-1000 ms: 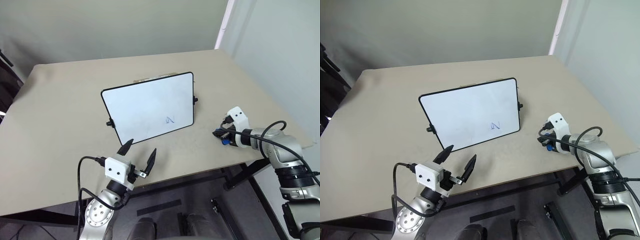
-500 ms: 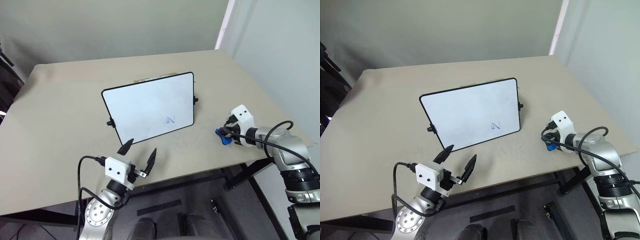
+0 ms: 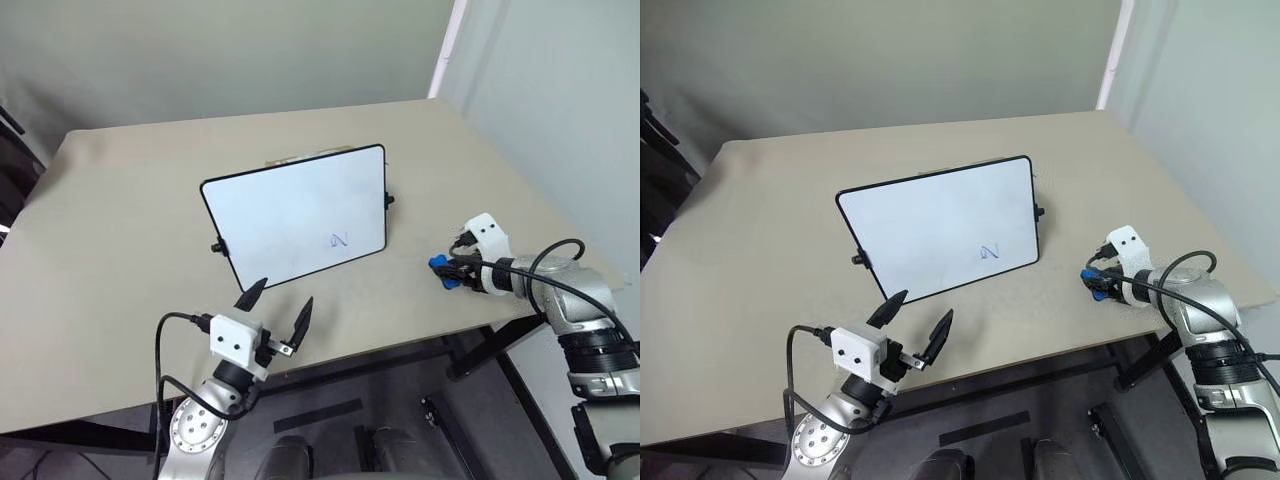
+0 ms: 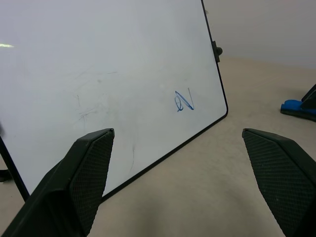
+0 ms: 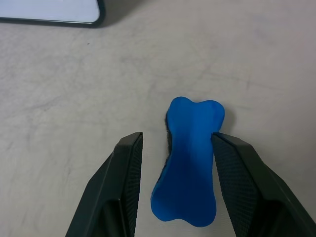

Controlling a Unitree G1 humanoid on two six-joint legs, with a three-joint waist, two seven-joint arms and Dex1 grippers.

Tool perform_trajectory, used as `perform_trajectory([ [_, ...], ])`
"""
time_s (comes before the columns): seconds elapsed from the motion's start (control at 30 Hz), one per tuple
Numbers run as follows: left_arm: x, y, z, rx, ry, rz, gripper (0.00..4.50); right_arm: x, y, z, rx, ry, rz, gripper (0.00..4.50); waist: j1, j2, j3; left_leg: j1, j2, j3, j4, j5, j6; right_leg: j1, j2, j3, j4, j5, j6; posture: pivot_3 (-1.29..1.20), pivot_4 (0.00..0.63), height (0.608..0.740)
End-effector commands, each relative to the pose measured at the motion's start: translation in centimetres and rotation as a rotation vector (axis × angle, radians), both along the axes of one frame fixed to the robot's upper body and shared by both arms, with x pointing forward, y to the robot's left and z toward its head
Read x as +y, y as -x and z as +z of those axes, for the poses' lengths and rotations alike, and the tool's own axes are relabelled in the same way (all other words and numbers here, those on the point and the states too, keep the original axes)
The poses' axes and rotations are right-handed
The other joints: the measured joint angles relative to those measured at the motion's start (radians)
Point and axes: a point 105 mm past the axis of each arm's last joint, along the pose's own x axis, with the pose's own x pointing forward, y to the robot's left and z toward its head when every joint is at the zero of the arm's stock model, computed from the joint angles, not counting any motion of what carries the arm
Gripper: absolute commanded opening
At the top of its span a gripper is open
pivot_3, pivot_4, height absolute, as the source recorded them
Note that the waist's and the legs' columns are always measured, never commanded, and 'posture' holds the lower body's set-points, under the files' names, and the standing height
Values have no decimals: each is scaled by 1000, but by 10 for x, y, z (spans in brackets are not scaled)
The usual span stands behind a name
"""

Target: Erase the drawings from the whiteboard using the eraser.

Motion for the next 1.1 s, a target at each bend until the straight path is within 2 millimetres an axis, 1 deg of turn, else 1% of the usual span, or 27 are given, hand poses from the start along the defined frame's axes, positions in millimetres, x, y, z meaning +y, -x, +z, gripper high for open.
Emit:
perform_trajectory([
  [0.03,-3,2,12,-47,4,-9,4500,-5,-7,8,-6,-14,-41,2308,0,0,0,0,0,0,0,0,0,0,0,0,0,0,0,0,150,730],
  [0.23,-3,2,12,-48,6,-8,4500,-11,-13,16,-79,62,-31,2308,0,1,0,0,0,0,0,0,0,0,0,0,0,1,-2,0,150,730],
  [0.3,-3,2,12,-48,7,-8,4500,-11,-13,17,-92,70,-31,2308,0,1,0,0,0,0,0,0,0,-1,0,0,0,4,-7,0,150,730],
  [0.4,-3,1,12,-47,8,-11,4500,-10,-12,17,-104,86,-15,2880,0,1,0,0,0,0,0,0,0,-1,0,0,0,4,-7,0,150,730],
  [0.5,-4,1,12,-47,9,-14,4500,-9,-11,13,-71,55,-27,3797,0,1,0,0,0,0,0,0,0,0,0,0,0,3,-6,0,150,730],
  [0.6,-4,0,12,-47,8,-16,4500,-11,-10,9,-25,22,-54,3797,0,0,0,0,0,0,0,0,0,0,0,0,0,3,-4,0,150,730],
  [0.67,-5,0,12,-48,8,-17,4500,-12,-11,8,-2,9,-74,3797,0,0,0,0,0,0,0,0,0,0,0,0,0,0,0,0,150,730],
  [0.83,-5,-1,11,-47,9,-22,4500,-11,-10,4,38,2,-82,3797,0,1,0,0,0,0,0,0,0,-1,0,0,0,0,-1,0,150,730],
  [0.97,-6,-1,11,-46,9,-25,4500,-9,-11,4,29,22,-73,3797,0,1,0,0,0,0,0,0,0,-1,0,0,0,1,-2,0,150,730],
  [1.0,-6,-2,11,-46,9,-25,4500,-9,-11,4,24,29,-70,3436,0,1,0,0,0,0,0,0,0,-1,0,0,0,2,-3,0,150,730],
  [1.03,-6,-2,10,-46,9,-25,4500,-9,-11,3,29,34,-70,3233,0,1,0,0,0,0,0,0,0,-1,0,0,0,4,-6,0,150,730],
  [1.1,-7,-2,10,-45,10,-25,4500,-11,-10,1,46,39,-78,2567,0,1,0,0,0,0,0,0,0,-1,0,0,0,4,-7,0,150,730],
])
